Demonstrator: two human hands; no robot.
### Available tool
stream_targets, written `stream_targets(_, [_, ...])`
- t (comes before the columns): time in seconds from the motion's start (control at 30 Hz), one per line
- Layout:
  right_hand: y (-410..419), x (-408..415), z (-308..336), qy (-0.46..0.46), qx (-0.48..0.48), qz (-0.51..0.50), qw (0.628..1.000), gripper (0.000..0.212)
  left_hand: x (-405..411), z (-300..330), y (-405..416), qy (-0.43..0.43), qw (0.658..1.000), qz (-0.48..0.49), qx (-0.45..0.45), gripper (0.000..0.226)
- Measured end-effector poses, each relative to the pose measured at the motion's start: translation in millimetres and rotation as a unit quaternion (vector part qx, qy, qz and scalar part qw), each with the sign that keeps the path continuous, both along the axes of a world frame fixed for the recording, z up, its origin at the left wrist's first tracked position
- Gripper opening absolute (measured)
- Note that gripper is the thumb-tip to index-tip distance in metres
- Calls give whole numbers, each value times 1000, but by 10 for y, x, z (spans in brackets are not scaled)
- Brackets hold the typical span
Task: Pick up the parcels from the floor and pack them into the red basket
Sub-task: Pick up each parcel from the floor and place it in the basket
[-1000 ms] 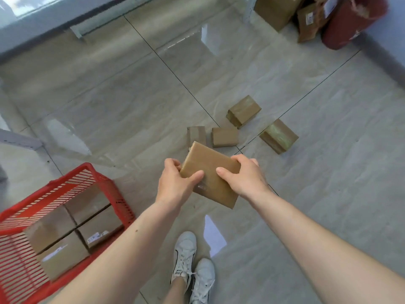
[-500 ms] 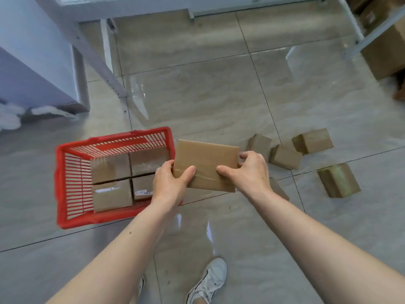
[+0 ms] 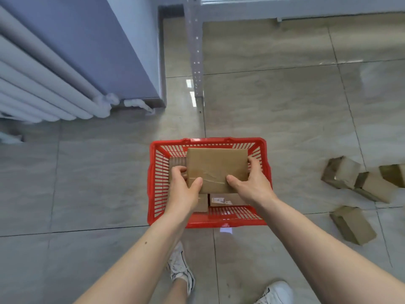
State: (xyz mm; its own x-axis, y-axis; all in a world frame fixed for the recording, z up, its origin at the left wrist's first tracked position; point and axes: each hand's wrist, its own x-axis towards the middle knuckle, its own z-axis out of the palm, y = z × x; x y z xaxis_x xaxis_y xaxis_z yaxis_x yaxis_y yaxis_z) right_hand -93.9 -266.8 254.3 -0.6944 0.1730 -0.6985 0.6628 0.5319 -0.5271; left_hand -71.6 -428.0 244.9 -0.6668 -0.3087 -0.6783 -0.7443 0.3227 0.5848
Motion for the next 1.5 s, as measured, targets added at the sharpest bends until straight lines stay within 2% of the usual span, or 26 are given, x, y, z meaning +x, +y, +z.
stream_targets(0.07, [-267,-73,-90,-14,-7,3,1000,78,-56,-126,-237,-3,1000,15,-3,31])
stream_targets(0.17, [-553,-190,-288,-32,5,15,999,74,-133,-369,-483,-16,1000,24,1,29])
stream_targets(0.33, [-830,-340,-712,-77,22,34,996,59,-224,-829,-685,-37,999,28,0,46])
stream_targets(0.47, [-934,-445,-1106,-91,32,51,994,56,-261,-1246,-770,-73,997,11,-7,52])
stream_targets(0.7, [-1079,-568,-1848,-88,45,76,992,59,-354,-1963,-907,-83,996,6,-8,57])
stream_targets(0.93, [-1259,-603,-2274,-102,43,90,990,64,-329,-2391,-1052,-81,997,-6,1,65])
stream_targets(1.07, [-1284,-575,-2320,-119,26,86,989,64,-342,-2335,-988,-102,995,-14,6,56])
stream_targets(1.2, [-1175,-576,-2165,-145,-6,98,985,70,-349,-2260,-931,-106,994,-5,5,59])
stream_targets(1.5, [-941,-519,-1245,-135,-37,87,986,59,-424,-1422,-876,-31,999,-1,-8,50])
